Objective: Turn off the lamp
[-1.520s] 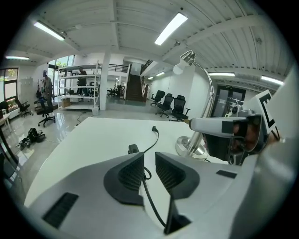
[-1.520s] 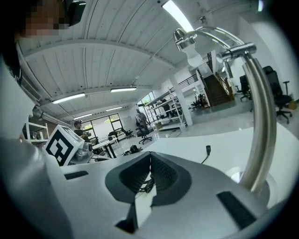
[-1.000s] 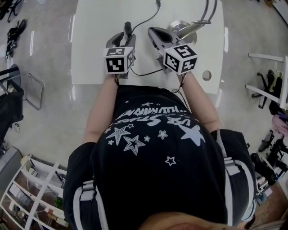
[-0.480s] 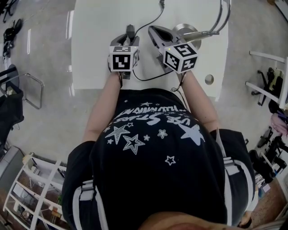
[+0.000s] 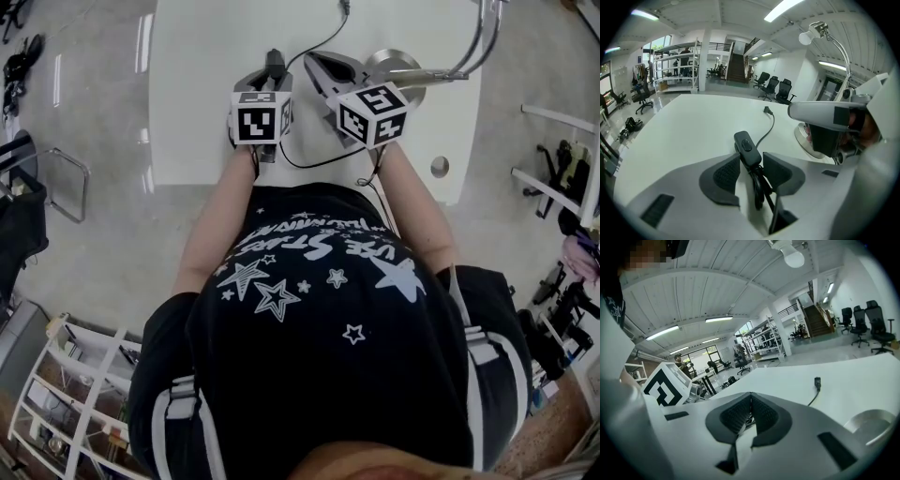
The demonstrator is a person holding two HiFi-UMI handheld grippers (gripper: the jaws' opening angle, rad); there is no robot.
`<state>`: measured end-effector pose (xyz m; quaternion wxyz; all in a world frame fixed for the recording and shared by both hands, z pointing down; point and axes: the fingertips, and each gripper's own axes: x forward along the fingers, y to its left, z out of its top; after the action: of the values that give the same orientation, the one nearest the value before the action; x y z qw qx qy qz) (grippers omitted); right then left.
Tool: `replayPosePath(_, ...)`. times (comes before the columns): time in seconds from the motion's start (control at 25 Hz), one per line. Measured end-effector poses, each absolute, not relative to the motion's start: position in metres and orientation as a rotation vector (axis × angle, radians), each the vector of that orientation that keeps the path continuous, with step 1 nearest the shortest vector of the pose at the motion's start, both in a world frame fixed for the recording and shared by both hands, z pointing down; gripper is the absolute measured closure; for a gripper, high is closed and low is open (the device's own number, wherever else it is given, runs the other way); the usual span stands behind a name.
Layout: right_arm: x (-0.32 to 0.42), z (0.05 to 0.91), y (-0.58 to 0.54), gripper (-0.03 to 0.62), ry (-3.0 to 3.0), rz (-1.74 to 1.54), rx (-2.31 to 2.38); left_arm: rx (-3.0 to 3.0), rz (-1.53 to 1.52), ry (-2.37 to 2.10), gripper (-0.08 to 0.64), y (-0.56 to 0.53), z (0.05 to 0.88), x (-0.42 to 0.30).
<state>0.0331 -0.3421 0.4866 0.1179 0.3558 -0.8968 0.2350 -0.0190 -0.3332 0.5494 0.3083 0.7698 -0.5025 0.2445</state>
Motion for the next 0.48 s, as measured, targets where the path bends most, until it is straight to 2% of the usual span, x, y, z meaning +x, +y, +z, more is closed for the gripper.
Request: replayPosePath(0.48, 0.0267, 0.4943, -0.3392, 0.588, -2.596, 0.689, 0.987, 2.138, 0.731, -1.244, 0.425, -0.3297, 0.544, -0.0147)
